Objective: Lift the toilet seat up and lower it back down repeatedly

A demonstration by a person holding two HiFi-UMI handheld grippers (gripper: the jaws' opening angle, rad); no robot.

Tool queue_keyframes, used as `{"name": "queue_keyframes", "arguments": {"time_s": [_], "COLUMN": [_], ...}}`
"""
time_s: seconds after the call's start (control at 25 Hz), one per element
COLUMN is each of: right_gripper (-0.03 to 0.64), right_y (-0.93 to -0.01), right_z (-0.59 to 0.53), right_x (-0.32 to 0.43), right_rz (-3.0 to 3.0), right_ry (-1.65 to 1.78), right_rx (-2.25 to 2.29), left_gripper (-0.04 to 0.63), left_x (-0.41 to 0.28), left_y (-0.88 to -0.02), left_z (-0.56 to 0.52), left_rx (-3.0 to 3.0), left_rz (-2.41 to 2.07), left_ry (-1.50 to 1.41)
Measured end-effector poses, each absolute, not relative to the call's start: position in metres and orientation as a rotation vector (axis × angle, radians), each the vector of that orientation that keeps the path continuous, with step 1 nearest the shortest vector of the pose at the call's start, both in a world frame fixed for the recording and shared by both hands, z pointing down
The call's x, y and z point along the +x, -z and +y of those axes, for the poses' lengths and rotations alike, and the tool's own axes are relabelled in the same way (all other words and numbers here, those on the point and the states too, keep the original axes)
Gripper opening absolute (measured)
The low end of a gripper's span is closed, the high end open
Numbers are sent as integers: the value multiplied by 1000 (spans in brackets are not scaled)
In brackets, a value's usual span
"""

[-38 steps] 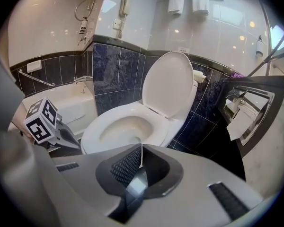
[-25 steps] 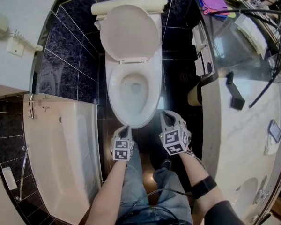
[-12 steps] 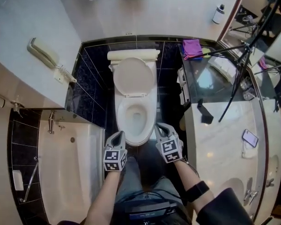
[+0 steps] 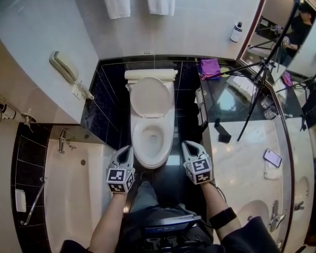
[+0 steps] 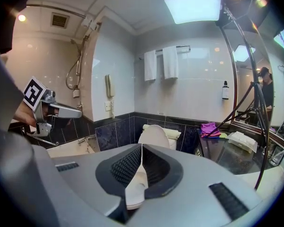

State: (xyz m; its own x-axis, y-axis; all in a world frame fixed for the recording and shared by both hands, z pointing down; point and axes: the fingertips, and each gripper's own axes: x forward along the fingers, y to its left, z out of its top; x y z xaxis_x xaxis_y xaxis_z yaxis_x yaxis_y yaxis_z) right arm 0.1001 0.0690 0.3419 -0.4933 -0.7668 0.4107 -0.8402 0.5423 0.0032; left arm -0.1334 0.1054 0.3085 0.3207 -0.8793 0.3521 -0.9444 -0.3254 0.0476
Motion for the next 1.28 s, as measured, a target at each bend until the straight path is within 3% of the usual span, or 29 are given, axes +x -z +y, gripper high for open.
{"name": "queue_keyframes", "arguments": {"time_s": [0.92, 1.28], "right_gripper": [30, 168], "right_y": [-369, -469], "right_z": [73, 43], "right_x": [114, 99], "right_rz": [-2355, -2275], "right_ry": [-330, -548], "right_rx": [1339, 1265], "left_gripper": [-5, -5], "left_x": [-124, -126], "left_y": [-316, -367], "left_z": [118, 78], "left_rx": [2378, 2395], "left_rz": [-1669, -1621], "left_ry": [-361, -461]}}
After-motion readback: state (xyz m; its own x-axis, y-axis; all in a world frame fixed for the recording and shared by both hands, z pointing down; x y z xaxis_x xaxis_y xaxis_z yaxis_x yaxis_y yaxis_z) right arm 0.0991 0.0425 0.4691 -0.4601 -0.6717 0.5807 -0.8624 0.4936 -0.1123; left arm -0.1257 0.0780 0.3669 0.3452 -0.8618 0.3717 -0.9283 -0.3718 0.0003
